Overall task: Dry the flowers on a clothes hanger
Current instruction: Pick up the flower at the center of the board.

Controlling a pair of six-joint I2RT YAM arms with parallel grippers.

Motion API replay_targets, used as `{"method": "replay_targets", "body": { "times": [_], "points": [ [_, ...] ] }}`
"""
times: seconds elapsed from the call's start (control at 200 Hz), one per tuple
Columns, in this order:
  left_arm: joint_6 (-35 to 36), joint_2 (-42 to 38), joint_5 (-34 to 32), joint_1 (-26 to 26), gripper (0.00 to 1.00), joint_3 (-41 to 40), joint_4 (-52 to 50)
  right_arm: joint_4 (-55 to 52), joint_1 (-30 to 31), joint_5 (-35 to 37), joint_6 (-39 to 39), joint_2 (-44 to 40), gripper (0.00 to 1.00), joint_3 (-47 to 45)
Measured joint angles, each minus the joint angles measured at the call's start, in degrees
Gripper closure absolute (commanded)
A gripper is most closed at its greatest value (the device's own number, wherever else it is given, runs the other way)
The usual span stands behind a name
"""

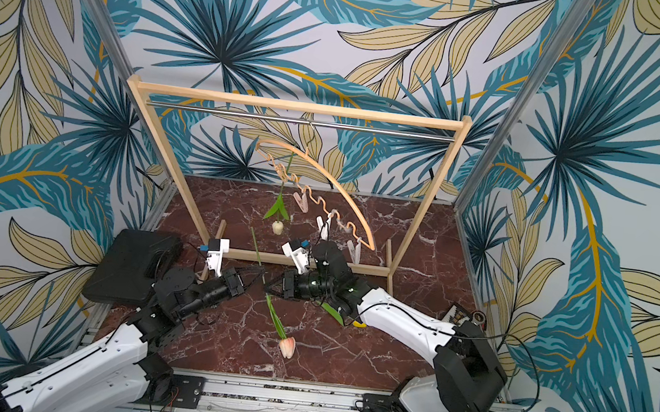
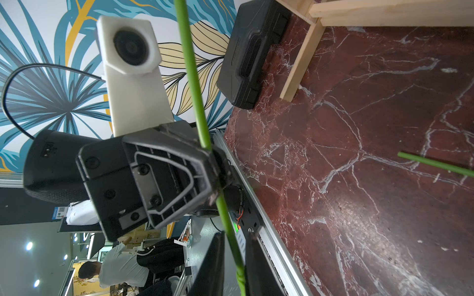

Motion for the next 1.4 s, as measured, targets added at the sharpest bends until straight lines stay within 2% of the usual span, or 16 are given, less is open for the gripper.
{"method": "replay_targets", "body": {
  "times": [0.085,0.29,0.441,0.461,0.541,0.591,0.826,0.982,1.187,1.402],
  "points": [
    [0.04,0.04,0.13,0.0,1.0,0.0,0.0,-0.07,0.0,0.24,-0.02,0.31,0.82,0.74],
    [0.04,0.15,0.07,0.0,1.0,0.0,-0.07,-0.15,0.02,0.85,-0.44,1.01,0.96,1.75],
    [0.07,0.33,-0.39,0.15,1.0,-0.11,-0.33,-0.26,0.07,0.87,-1.14,1.66,1.0,2.21],
    [0.09,0.33,-0.42,0.15,0.94,-0.11,-0.44,-0.33,0.07,0.87,-1.29,1.7,1.0,2.21],
    [0.92,0.26,-1.42,0.15,0.6,-0.09,-1.53,-0.94,0.13,0.94,-1.77,1.73,1.0,2.23],
    [1.97,0.11,-2.71,0.13,0.51,-0.04,-3.21,-2.1,0.22,1.11,-2.43,1.73,1.0,2.34],
    [9.64,1.46,-8.98,1.6,0.44,4.98,-14.29,-10.78,1.31,3.13,-8.04,1.73,1.0,2.54],
    [14.12,5.64,-9.62,4.42,0.37,11.37,-16.0,-11.69,2.89,4.74,-9.27,1.73,1.0,-1.27],
    [20.33,12.28,-7.54,5.97,0.23,18.34,-15.89,-11.87,3.32,7.21,-9.16,1.36,1.0,-8.79],
    [27.19,21.35,-1.79,6.05,0.2,28.37,-14.62,-10.69,3.32,10.43,-7.48,-1.88,1.0,-15.1]
  ]
}}
